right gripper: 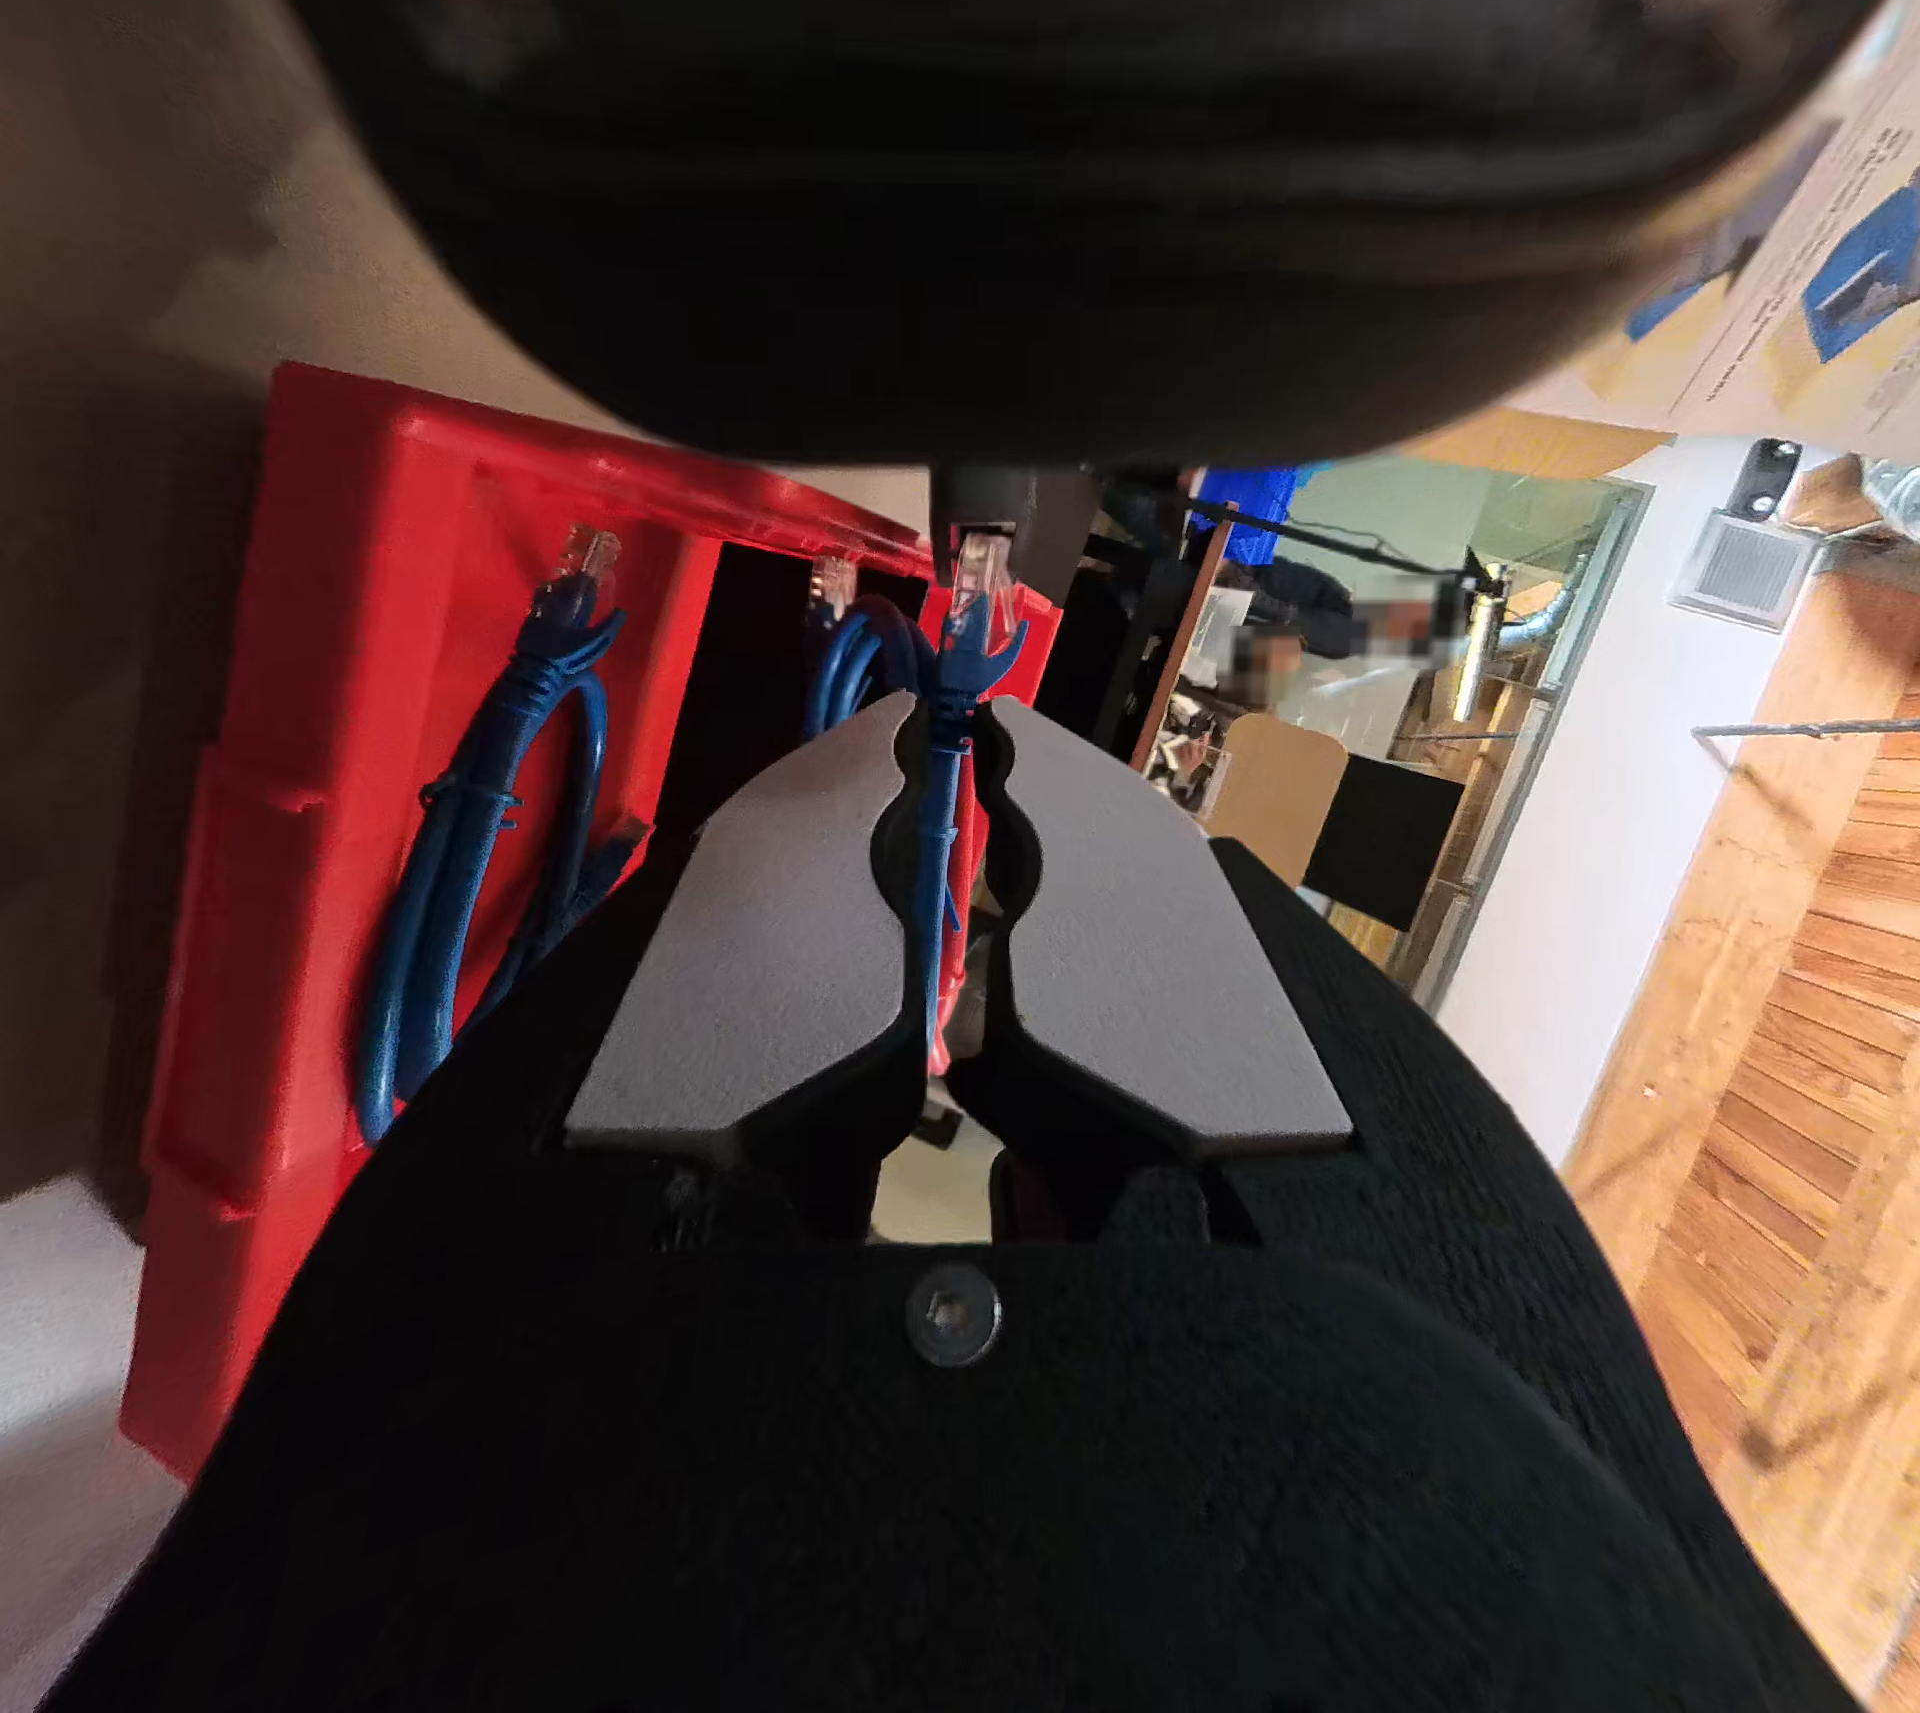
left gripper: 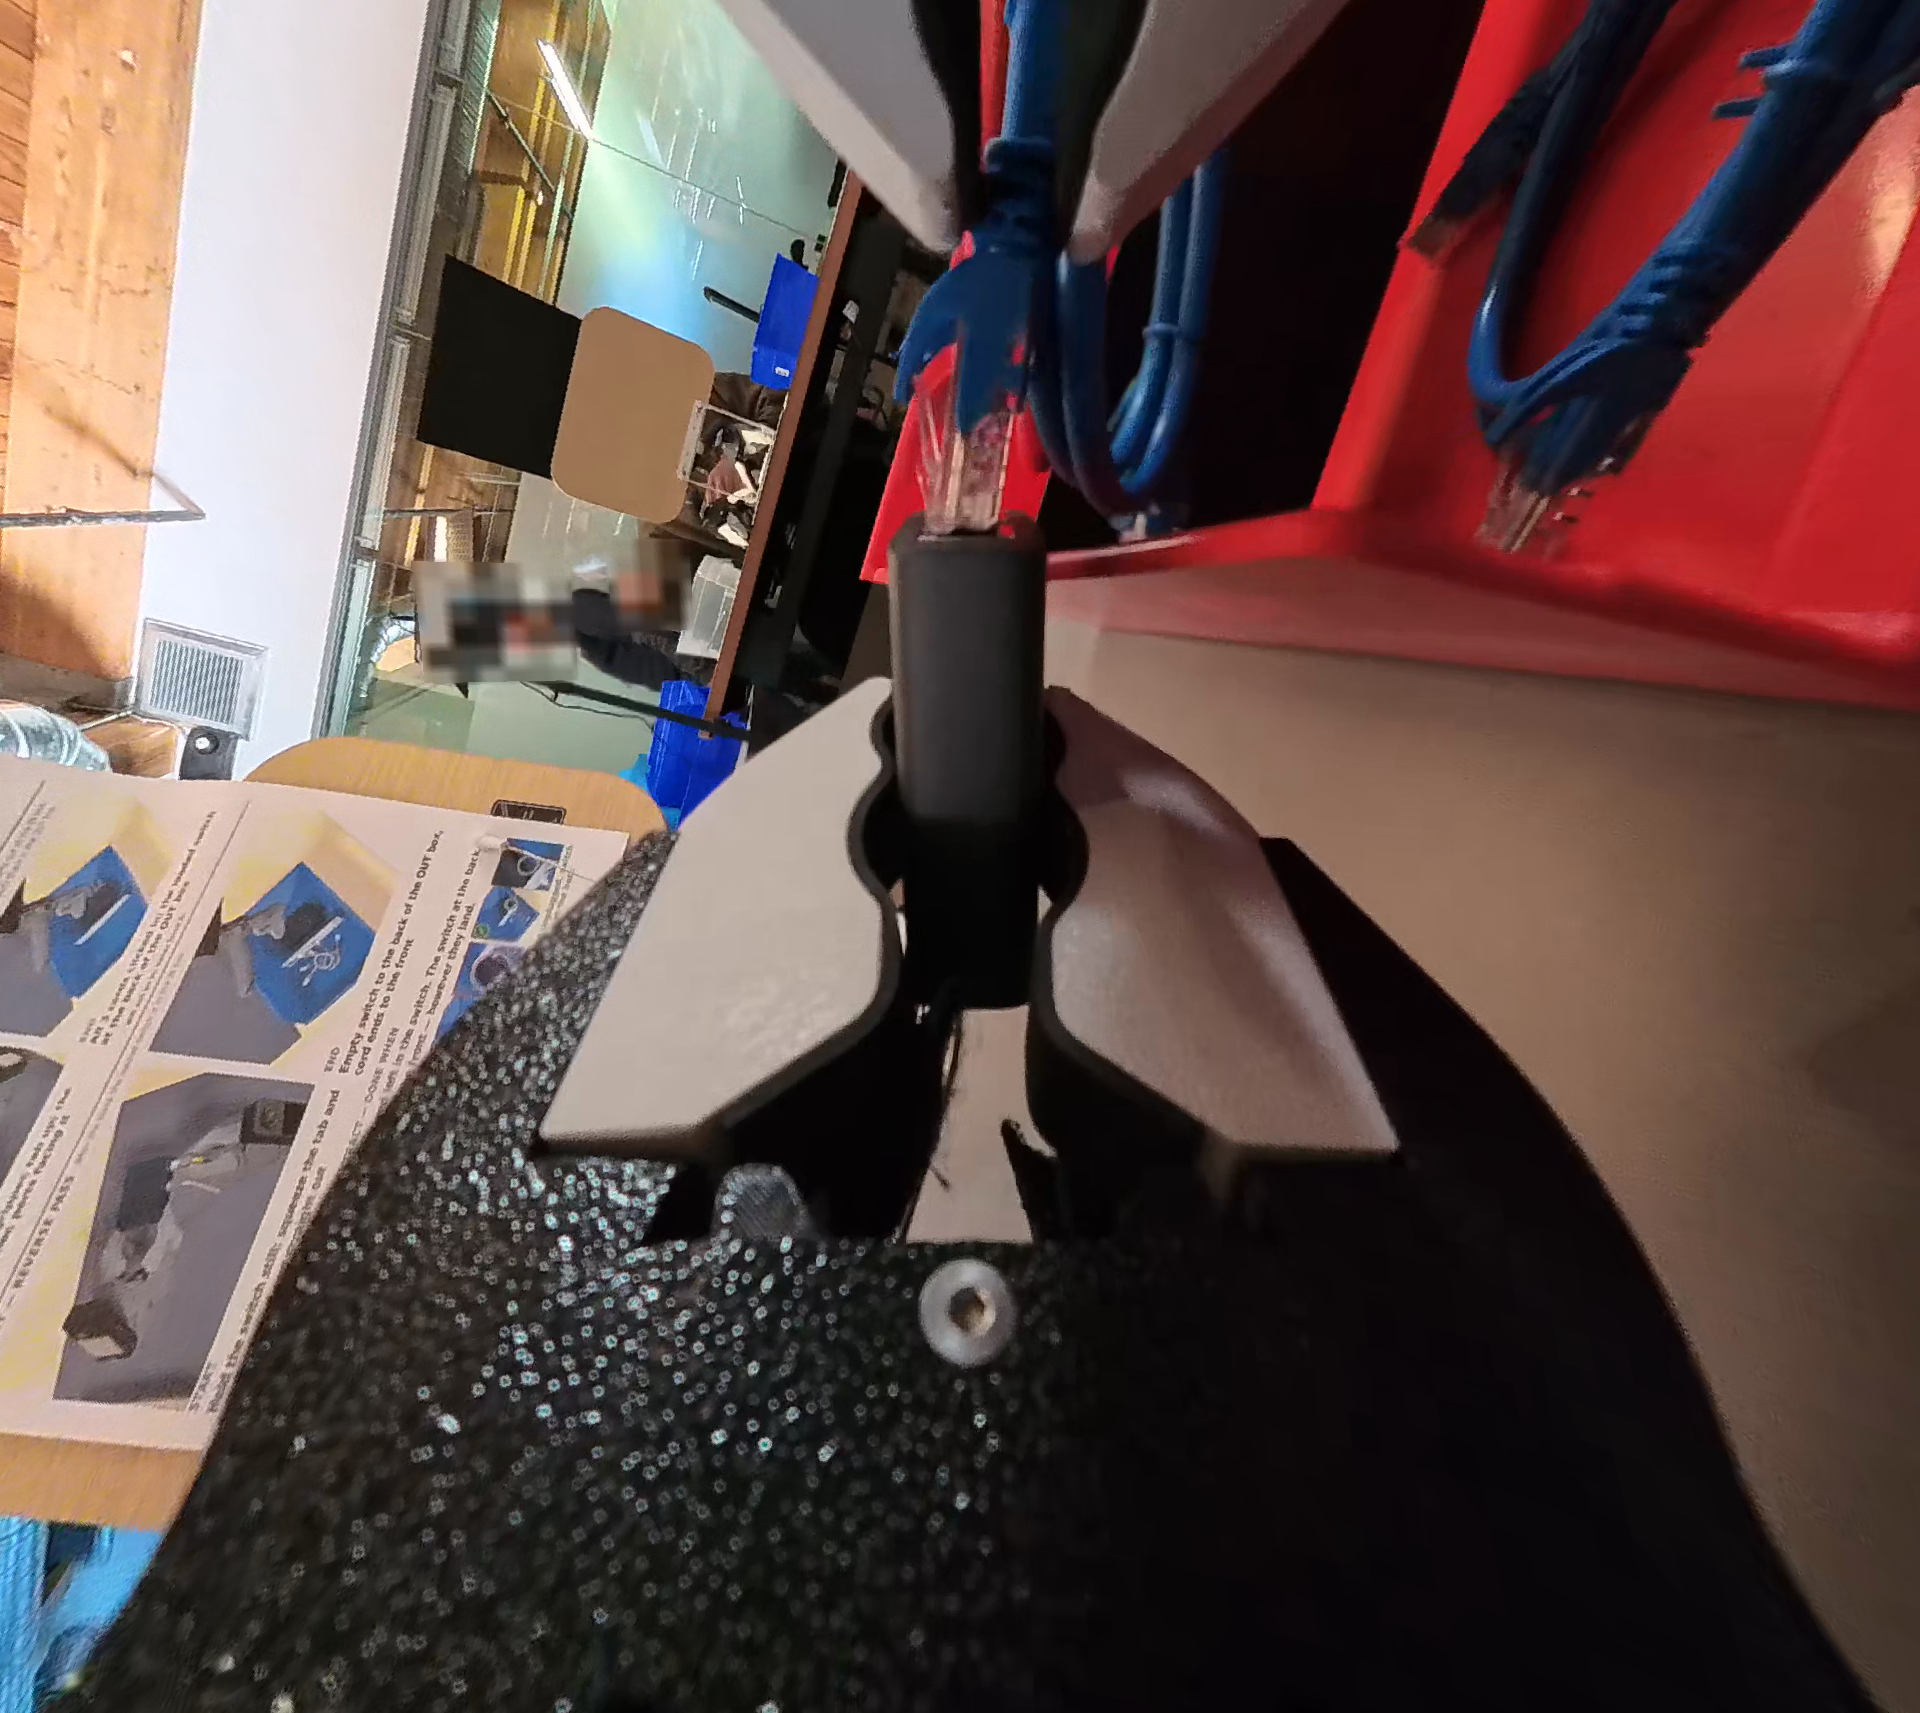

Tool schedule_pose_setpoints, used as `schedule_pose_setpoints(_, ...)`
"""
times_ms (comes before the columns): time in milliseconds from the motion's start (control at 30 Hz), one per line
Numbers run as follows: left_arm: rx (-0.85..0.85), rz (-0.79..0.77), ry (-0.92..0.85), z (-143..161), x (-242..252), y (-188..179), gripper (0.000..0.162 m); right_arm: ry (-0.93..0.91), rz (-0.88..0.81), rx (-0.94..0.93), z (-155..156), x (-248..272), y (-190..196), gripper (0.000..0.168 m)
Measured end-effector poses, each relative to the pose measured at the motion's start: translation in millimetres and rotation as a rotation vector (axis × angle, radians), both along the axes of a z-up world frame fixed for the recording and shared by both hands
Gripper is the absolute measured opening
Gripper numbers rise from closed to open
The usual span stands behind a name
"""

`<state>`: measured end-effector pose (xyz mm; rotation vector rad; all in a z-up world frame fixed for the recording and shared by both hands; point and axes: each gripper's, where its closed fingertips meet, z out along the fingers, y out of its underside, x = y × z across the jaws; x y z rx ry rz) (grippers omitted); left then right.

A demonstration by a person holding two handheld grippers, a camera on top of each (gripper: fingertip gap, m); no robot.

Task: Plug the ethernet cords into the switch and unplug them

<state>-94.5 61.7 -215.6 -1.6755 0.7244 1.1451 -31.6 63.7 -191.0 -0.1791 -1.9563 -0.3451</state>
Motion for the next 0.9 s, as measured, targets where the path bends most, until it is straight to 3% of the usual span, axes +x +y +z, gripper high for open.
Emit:
schedule_pose_setpoints(233, -0.017, 0.02, -0.019, -3, -3, 1, 0.021, 0.002, 0.084, 0.041, -1, 2, -16, 0.007)
schedule_pose_setpoints(467, 0.007, -0.122, -0.147, -1, 11, 1, 0.021, -0.008, 0.101, -0.016, 3, 5, -11, 0.006)
schedule_pose_setpoints(800, -0.011, -0.058, -0.042, 0, 11, 0, 0.021, -0.002, 0.088, 0.019, 2, 5, -12, 0.006)
schedule_pose_setpoints(900, -0.005, -0.08, -0.092, 1, 14, -1, 0.02, 0.01, 0.1, 0.01, 5, 4, -15, 0.006)
